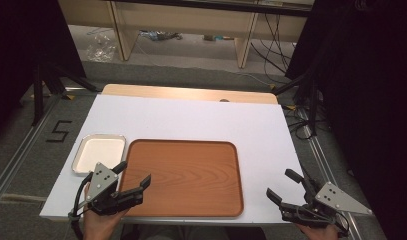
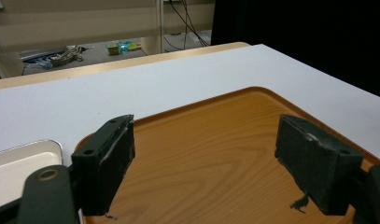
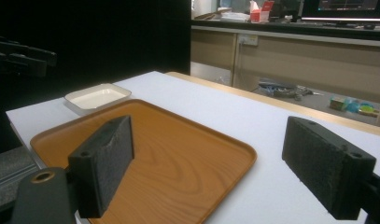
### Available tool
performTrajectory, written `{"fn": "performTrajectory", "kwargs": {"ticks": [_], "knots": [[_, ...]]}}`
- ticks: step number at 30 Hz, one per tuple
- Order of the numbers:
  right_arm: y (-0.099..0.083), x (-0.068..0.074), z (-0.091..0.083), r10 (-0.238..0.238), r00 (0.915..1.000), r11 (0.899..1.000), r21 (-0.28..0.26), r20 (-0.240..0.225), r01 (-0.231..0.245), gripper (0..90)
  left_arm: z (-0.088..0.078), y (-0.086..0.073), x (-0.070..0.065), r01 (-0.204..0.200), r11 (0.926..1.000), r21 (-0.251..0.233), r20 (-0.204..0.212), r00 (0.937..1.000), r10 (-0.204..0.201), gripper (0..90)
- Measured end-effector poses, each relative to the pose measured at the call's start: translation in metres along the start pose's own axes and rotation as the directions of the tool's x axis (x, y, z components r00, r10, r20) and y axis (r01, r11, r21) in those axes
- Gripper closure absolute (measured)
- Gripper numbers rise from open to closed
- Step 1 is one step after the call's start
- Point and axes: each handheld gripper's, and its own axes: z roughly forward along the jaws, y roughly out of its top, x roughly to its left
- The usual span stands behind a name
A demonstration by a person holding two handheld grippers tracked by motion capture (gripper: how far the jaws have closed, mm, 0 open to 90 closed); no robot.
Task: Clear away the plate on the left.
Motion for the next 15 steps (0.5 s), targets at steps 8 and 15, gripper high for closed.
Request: {"fn": "performTrajectory", "kwargs": {"ticks": [8,15], "knots": [[0.0,0.0,0.001,0.002,1.0,1.0,-0.008,-0.007,-0.002,17.6,0.005,-0.001,0.009,0.023,0.9994,0.026,-0.02,0.9996,-0.022,19.6],[0.0,0.0,0.001,-0.001,0.9999,1.0,-0.008,-0.011,0.001,17.6,0.006,0.0,0.015,0.033,0.9992,0.021,-0.049,0.9983,-0.032,19.9]]}}
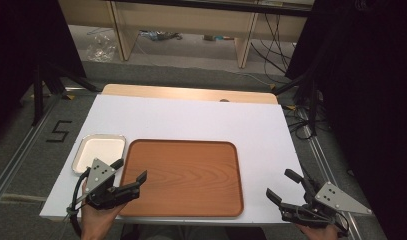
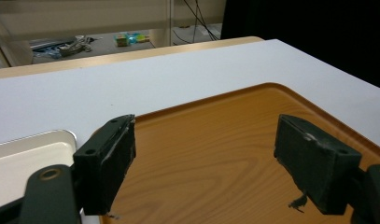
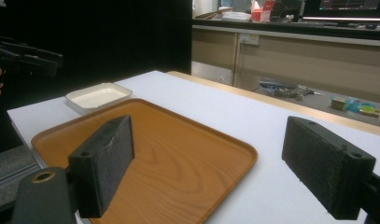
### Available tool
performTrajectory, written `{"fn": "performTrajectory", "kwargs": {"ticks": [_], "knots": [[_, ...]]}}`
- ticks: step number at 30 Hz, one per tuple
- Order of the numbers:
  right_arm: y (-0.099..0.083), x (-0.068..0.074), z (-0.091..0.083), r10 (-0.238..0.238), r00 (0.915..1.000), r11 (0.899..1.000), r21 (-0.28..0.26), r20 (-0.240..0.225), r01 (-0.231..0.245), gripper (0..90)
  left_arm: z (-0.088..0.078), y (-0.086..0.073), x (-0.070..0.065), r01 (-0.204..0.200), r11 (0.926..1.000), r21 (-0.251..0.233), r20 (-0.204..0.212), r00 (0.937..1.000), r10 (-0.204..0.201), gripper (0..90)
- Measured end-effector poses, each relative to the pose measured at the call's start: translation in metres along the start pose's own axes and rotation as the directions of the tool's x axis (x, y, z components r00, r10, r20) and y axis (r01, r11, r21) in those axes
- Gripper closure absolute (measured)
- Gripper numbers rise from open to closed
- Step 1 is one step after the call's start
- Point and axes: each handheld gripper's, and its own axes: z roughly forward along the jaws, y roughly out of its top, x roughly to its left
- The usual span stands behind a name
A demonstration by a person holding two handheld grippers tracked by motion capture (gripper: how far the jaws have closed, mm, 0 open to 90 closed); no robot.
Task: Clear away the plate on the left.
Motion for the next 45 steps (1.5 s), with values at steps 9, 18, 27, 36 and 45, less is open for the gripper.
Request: {"fn": "performTrajectory", "kwargs": {"ticks": [9,18,27,36,45], "knots": [[0.0,0.0,0.0,-0.005,0.9999,1.0,0.001,0.01,0.005,17.6,0.0,0.002,0.013,0.02,0.9997,-0.011,-0.046,0.9987,-0.021,20.3],[0.0,0.0,0.0,0.0,1.0,1.0,0.005,0.0,0.0,17.7,0.004,0.003,0.026,0.065,0.9979,0.004,-0.071,0.9954,-0.065,20.0],[0.0,0.0,0.001,-0.001,1.0,1.0,0.002,-0.002,0.001,17.7,0.007,0.005,0.03,0.09,0.9958,0.014,-0.074,0.9933,-0.089,19.8],[0.0,0.0,0.001,0.002,1.0,1.0,0.007,-0.001,-0.002,17.7,0.019,0.006,0.043,0.064,0.9974,0.033,-0.139,0.9885,-0.058,20.0],[-0.001,0.0,0.002,0.002,1.0,1.0,-0.011,0.003,-0.002,17.7,0.042,0.012,0.061,0.089,0.9944,0.056,-0.197,0.9774,-0.077,20.2]]}}
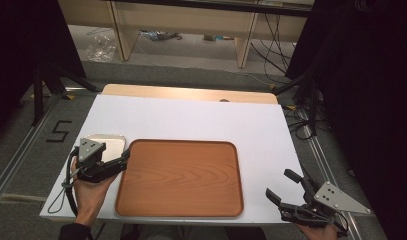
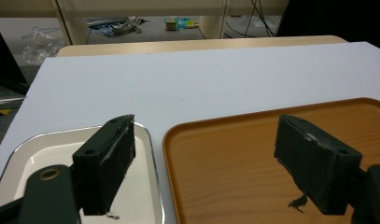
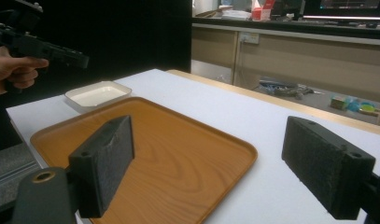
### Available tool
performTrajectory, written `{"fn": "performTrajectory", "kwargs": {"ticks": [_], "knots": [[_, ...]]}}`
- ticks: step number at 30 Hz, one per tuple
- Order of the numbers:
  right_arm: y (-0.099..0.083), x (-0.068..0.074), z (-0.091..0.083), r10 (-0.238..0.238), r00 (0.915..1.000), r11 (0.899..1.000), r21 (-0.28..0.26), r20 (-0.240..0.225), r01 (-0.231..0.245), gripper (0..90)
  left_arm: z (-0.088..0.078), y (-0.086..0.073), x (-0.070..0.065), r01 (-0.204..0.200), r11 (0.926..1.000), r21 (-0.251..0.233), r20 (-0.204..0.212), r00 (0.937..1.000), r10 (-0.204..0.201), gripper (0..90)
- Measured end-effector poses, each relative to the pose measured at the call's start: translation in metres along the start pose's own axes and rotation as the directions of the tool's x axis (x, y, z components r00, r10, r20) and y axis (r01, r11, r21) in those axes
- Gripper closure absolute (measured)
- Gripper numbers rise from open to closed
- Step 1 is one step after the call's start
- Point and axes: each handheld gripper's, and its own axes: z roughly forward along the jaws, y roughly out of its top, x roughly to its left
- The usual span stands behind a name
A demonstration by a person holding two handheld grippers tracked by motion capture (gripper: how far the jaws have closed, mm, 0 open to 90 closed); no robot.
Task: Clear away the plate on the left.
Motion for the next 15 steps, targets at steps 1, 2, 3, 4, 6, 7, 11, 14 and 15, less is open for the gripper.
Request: {"fn": "performTrajectory", "kwargs": {"ticks": [1,2,3,4,6,7,11,14,15], "knots": [[0.0,0.0,0.0,0.0,1.0,1.0,0.006,-0.005,0.0,17.7,0.003,0.001,0.001,0.0,1.0,-0.001,-0.004,1.0,0.0,20.2],[0.001,0.0,-0.001,-0.002,1.0,1.0,0.02,-0.003,0.002,17.7,0.005,0.002,0.001,-0.002,1.0,0.001,-0.006,1.0,0.002,20.2],[0.001,0.0,-0.001,-0.001,1.0,1.0,0.023,-0.004,0.001,17.7,0.008,0.002,0.002,-0.006,1.0,0.005,-0.015,0.9999,0.006,20.5],[0.001,0.0,-0.001,-0.002,1.0,1.0,0.023,-0.003,0.002,17.7,0.01,0.002,0.002,-0.005,0.9999,0.009,-0.024,0.9997,0.005,20.4],[0.001,0.0,-0.001,-0.001,1.0,1.0,0.016,-0.004,0.002,17.7,0.015,0.002,0.004,-0.001,0.9999,0.012,-0.032,0.9995,0.001,20.4],[0.001,0.0,-0.001,-0.001,1.0,1.0,0.016,-0.004,0.002,17.7,0.015,0.002,0.004,-0.001,0.9999,0.012,-0.032,0.9995,0.001,20.4],[0.001,0.0,-0.001,-0.002,1.0,1.0,0.014,-0.002,0.002,17.7,0.021,0.004,0.01,0.003,0.9998,0.021,-0.055,0.9985,-0.002,20.4],[0.001,0.0,-0.001,-0.002,1.0,1.0,0.015,-0.007,0.002,17.7,0.03,0.004,0.018,0.02,0.9991,0.037,-0.067,0.9976,-0.018,20.4],[0.001,0.0,-0.001,-0.002,1.0,1.0,0.015,-0.007,0.002,17.7,0.03,0.004,0.018,0.02,0.9991,0.037,-0.067,0.9976,-0.018,20.5]]}}
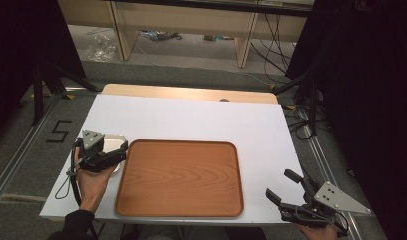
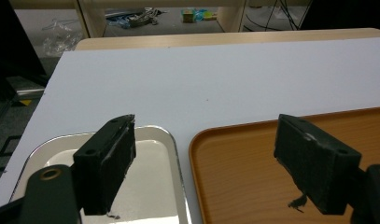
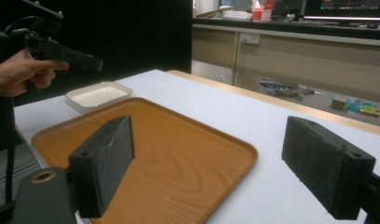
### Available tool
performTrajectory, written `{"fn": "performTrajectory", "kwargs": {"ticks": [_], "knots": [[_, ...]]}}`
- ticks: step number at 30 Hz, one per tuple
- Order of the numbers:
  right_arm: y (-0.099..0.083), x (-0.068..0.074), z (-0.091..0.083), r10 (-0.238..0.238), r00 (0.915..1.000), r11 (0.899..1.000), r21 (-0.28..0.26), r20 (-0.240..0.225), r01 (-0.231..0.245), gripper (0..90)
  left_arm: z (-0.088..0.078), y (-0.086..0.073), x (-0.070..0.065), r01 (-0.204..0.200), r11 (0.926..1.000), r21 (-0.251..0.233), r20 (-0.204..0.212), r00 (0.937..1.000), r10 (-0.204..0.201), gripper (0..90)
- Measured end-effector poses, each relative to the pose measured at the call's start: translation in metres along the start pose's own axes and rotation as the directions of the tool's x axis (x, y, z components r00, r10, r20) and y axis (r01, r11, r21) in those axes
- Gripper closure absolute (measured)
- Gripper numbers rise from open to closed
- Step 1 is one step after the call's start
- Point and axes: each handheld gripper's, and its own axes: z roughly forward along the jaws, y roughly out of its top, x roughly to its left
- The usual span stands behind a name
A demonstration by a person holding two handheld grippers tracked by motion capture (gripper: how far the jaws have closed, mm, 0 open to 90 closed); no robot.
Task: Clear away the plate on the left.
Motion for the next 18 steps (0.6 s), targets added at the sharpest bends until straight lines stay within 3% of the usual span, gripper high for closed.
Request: {"fn": "performTrajectory", "kwargs": {"ticks": [3,10,13,15,16,18], "knots": [[0.0,0.0,0.0,0.0,1.0,1.0,-0.003,0.002,0.0,17.7,0.009,0.001,0.009,-0.024,0.9994,0.026,-0.051,0.9984,0.025,21.2],[0.0,0.0,0.0,-0.004,1.0,1.0,-0.002,-0.001,0.004,17.6,0.016,0.002,0.029,-0.029,0.9972,0.069,-0.092,0.9952,0.036,21.3],[0.0,0.0,-0.001,-0.004,1.0,1.0,-0.002,-0.004,0.004,17.6,0.017,0.001,0.049,-0.002,0.9957,0.093,-0.102,0.9947,0.012,22.8],[0.0,0.0,-0.001,-0.004,1.0,1.0,-0.003,-0.005,0.004,17.6,0.018,0.0,0.06,0.023,0.9935,0.111,-0.083,0.9964,-0.014,22.5],[0.0,0.0,0.0,-0.003,1.0,1.0,-0.002,-0.005,0.003,17.6,0.018,0.0,0.06,0.023,0.9935,0.111,-0.083,0.9964,-0.014,21.8],[0.0,0.0,0.0,-0.002,1.0,1.0,-0.002,-0.01,0.002,17.6,0.018,-0.003,0.077,0.059,0.9893,0.133,-0.083,0.9954,-0.048,22.2]]}}
